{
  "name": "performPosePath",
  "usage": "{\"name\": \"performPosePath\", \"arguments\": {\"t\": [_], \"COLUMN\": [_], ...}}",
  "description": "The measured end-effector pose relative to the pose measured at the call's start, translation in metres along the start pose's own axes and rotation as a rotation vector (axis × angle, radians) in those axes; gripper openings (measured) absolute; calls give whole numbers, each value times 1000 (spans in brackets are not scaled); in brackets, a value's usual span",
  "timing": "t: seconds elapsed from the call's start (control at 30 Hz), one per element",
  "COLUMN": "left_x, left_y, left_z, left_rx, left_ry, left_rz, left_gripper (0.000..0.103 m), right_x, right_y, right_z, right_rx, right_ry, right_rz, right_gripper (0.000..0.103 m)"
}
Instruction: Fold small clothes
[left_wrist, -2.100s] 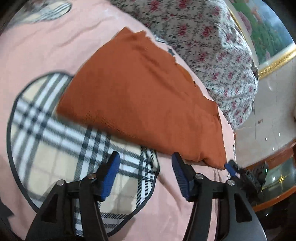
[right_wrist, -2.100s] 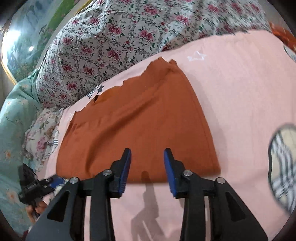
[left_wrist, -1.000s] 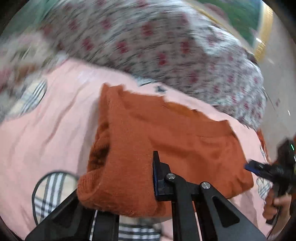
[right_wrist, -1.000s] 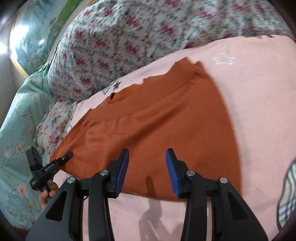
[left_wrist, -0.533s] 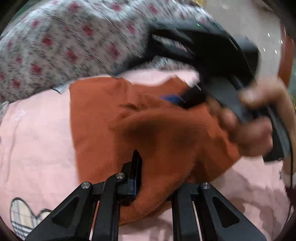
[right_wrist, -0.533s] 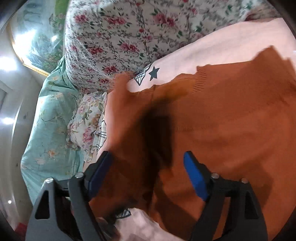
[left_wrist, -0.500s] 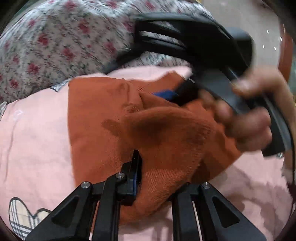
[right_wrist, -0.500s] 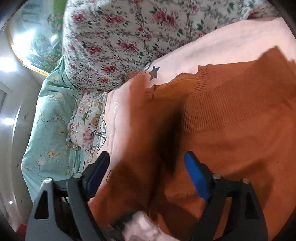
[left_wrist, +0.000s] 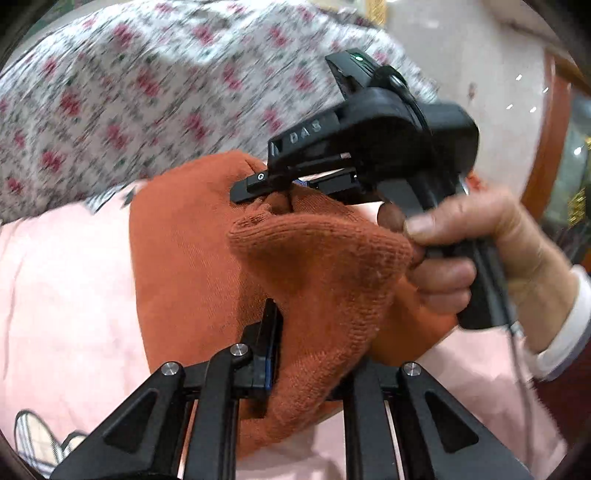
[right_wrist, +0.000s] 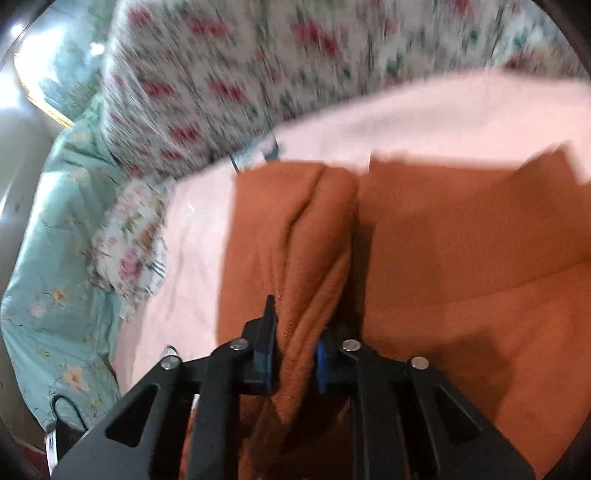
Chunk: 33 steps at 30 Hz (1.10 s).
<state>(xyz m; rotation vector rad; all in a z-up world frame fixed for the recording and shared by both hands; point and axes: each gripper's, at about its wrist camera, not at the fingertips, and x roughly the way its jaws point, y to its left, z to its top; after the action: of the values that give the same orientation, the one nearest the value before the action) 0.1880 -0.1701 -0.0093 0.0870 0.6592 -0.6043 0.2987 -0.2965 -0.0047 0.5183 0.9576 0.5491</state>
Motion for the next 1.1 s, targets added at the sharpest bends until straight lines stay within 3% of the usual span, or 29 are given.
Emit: {"name": "performPosePath", "arguments": {"t": [0.17, 0.33, 0.4, 0.57, 0.63, 0.7, 0.77, 0.9, 1.03, 1.1], "left_x": [24, 72, 77, 80, 88, 90, 80, 55, 19, 7], "left_y": [-37, -62, -67, -71, -75, -78, -77, -63, -37, -19], "left_z": [16, 1, -1, 2, -6, -12, -15, -21, -34, -35], "left_rx": [-6, -11, 0, 7, 8, 19, 19, -10, -67, -100], "left_ry": [15, 124, 132, 124, 157, 172, 171, 177, 170, 157], "left_rz": [-109, -141, -132, -145, -156, -158, -189, -248, -268, -251], "left_gripper": [14, 14, 14, 17, 18, 21, 34, 55, 66, 73], "right_x": [-63, -53, -50, -67, -63, -53, -55, -78, -99, -102], "right_y": [-14, -76, -87, -79, -80, -85, -90, -90, -89, -88], "right_z": [3, -15, -21, -15, -16, -21, -26, -30, -41, -47], "right_rx": [-86, -10, 4, -43, -65, -74, -62, -17, 42, 62], "right_ry": [-96, -25, -14, -87, -75, -43, -45, -106, -154, -147], "right_rz": [-117, -262, -271, -264, -312, -362, -361, -369, -350, -288], "right_gripper": [16, 16, 16, 15, 15, 15, 15, 32, 75, 79]}}
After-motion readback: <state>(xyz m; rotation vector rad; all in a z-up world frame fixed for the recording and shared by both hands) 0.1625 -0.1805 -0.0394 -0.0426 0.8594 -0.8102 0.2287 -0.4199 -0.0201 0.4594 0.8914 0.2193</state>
